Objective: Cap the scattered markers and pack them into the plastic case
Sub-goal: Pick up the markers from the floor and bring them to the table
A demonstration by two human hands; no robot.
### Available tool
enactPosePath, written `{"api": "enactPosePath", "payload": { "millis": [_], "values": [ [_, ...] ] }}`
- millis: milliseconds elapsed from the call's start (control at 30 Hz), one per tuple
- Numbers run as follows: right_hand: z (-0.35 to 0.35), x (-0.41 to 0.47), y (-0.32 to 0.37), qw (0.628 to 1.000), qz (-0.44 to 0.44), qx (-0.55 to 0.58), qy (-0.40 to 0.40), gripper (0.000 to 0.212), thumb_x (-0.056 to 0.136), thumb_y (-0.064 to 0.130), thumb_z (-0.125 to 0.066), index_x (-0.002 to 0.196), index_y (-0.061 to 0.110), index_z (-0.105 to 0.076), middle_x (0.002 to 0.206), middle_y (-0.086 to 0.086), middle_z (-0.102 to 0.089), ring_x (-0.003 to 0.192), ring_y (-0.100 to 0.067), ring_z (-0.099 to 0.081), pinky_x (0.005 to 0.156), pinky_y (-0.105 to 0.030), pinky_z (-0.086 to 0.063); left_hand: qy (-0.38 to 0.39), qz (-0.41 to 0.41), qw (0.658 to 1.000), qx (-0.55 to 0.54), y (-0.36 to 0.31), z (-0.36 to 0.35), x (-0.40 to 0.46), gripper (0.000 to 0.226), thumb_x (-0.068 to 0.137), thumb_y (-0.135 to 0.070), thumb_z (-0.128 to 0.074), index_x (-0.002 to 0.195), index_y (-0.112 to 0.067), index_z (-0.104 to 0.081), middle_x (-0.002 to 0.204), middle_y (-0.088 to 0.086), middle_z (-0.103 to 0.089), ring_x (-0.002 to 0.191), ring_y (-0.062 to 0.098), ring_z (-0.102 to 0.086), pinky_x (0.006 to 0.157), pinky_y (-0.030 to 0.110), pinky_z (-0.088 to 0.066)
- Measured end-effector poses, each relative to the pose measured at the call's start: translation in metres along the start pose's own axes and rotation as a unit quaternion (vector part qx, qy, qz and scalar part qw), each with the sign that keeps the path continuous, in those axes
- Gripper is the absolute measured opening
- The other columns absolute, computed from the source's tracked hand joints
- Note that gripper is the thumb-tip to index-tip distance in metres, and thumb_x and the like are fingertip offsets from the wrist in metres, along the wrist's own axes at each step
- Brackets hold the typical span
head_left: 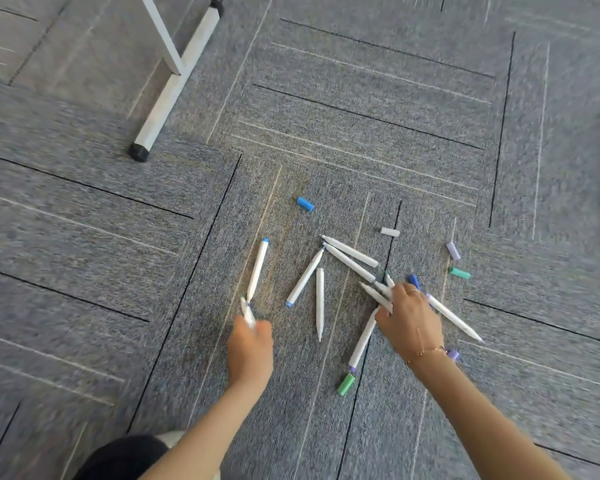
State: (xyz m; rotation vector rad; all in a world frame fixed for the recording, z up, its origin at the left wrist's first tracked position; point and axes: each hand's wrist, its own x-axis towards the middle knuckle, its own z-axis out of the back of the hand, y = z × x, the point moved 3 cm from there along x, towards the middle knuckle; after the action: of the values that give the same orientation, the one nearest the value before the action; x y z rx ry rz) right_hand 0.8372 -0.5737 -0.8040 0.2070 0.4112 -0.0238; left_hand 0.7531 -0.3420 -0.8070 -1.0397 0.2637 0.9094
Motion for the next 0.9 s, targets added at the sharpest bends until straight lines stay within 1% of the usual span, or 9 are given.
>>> {"api": "enactPosePath", "payload": {
  "millis": [100, 233, 367, 467, 533, 600, 700, 767, 900],
  "values": [
    [0.004, -0.006, -0.001, 0.997, -0.044, 0.045, -0.036, 0.014, 0.087, 0.020, -0.053, 0.081, 0.012, -0.043, 0.083, -0.002, -0.052, 0.069, -0.022, -0.053, 0.050, -0.031, -0.045, 0.014, -0.069, 0.997, -0.033, -0.013, 0.020, 0.015, 0.013, 0.099, -0.013, -0.039, 0.109, -0.007, -0.045, 0.090, 0.004, -0.063, 0.074, 0.014, -0.062, 0.059, 0.019, -0.049],
    [0.005, -0.022, 0.000, 0.988, -0.028, 0.139, -0.064, 0.020, 0.094, 0.022, -0.047, 0.080, 0.009, -0.042, 0.089, -0.001, -0.045, 0.067, -0.023, -0.051, 0.053, -0.031, -0.044, -0.001, -0.161, 0.980, 0.113, -0.036, 0.046, 0.053, 0.014, 0.097, -0.012, -0.043, 0.109, -0.009, -0.052, 0.082, 0.005, -0.055, 0.049, 0.011, -0.042, 0.039, 0.017, -0.032],
    [0.002, -0.035, -0.005, 0.979, 0.003, 0.203, -0.027, 0.020, 0.098, 0.029, -0.038, 0.091, 0.011, -0.038, 0.082, -0.005, -0.050, 0.057, -0.021, -0.051, 0.044, -0.029, -0.042, 0.094, -0.379, 0.831, 0.396, -0.071, 0.054, 0.081, 0.040, 0.087, -0.001, -0.057, 0.125, -0.013, -0.057, 0.121, 0.002, -0.051, 0.052, 0.005, -0.046, 0.039, 0.017, -0.040],
    [0.001, -0.042, -0.011, 0.991, 0.038, 0.127, -0.017, 0.016, 0.097, 0.027, -0.045, 0.100, 0.010, -0.045, 0.094, 0.000, -0.049, 0.057, -0.018, -0.053, 0.045, -0.031, -0.043, 0.174, -0.414, 0.730, 0.515, -0.085, 0.044, 0.093, 0.051, 0.085, 0.003, -0.049, 0.131, -0.020, -0.052, 0.137, 0.000, -0.039, 0.060, 0.012, -0.055, 0.050, 0.022, -0.048],
    [-0.006, -0.044, -0.013, 0.996, 0.014, 0.093, 0.005, 0.017, 0.095, 0.027, -0.049, 0.098, 0.011, -0.049, 0.097, -0.001, -0.048, 0.061, -0.017, -0.053, 0.049, -0.026, -0.040, 0.182, -0.410, 0.728, 0.519, -0.086, 0.037, 0.099, 0.043, 0.087, -0.010, -0.037, 0.126, -0.018, -0.054, 0.127, 0.007, -0.046, 0.069, 0.020, -0.052, 0.059, 0.034, -0.048],
    [-0.013, -0.044, -0.010, 0.992, -0.045, 0.118, 0.027, 0.022, 0.092, 0.035, -0.052, 0.088, 0.013, -0.049, 0.091, 0.000, -0.051, 0.060, -0.012, -0.051, 0.050, -0.022, -0.040, 0.179, -0.405, 0.733, 0.516, -0.079, 0.030, 0.099, 0.029, 0.094, -0.018, -0.032, 0.117, -0.022, -0.049, 0.102, 0.009, -0.057, 0.062, 0.018, -0.049, 0.052, 0.031, -0.042],
    [-0.025, -0.040, -0.001, 0.979, -0.125, 0.153, 0.052, 0.029, 0.090, 0.039, -0.056, 0.083, 0.013, -0.047, 0.084, -0.003, -0.056, 0.058, -0.009, -0.051, 0.048, -0.019, -0.040, 0.176, -0.362, 0.794, 0.455, -0.070, 0.032, 0.098, 0.015, 0.097, -0.039, -0.038, 0.097, -0.025, -0.043, 0.066, 0.005, -0.059, 0.042, 0.013, -0.051, 0.038, 0.026, -0.034],
    [-0.026, -0.038, 0.006, 0.977, -0.154, 0.139, 0.045, 0.027, 0.092, 0.038, -0.054, 0.086, 0.012, -0.047, 0.084, -0.003, -0.056, 0.058, -0.012, -0.053, 0.049, -0.024, -0.046, 0.176, -0.321, 0.816, 0.446, -0.068, 0.039, 0.101, 0.020, 0.096, -0.043, -0.034, 0.095, -0.027, -0.045, 0.072, 0.008, -0.059, 0.046, 0.019, -0.046, 0.042, 0.030, -0.034],
    [-0.025, -0.039, 0.024, 0.985, -0.151, 0.039, 0.067, 0.021, 0.097, 0.027, -0.042, 0.105, 0.007, -0.046, 0.105, -0.008, -0.052, 0.070, -0.019, -0.057, 0.049, -0.026, -0.043, 0.164, -0.344, 0.751, 0.539, -0.075, 0.052, 0.098, 0.025, 0.095, -0.019, -0.037, 0.117, -0.010, -0.047, 0.096, 0.003, -0.047, 0.052, 0.011, -0.042, 0.043, 0.030, -0.042]
  ]
}}
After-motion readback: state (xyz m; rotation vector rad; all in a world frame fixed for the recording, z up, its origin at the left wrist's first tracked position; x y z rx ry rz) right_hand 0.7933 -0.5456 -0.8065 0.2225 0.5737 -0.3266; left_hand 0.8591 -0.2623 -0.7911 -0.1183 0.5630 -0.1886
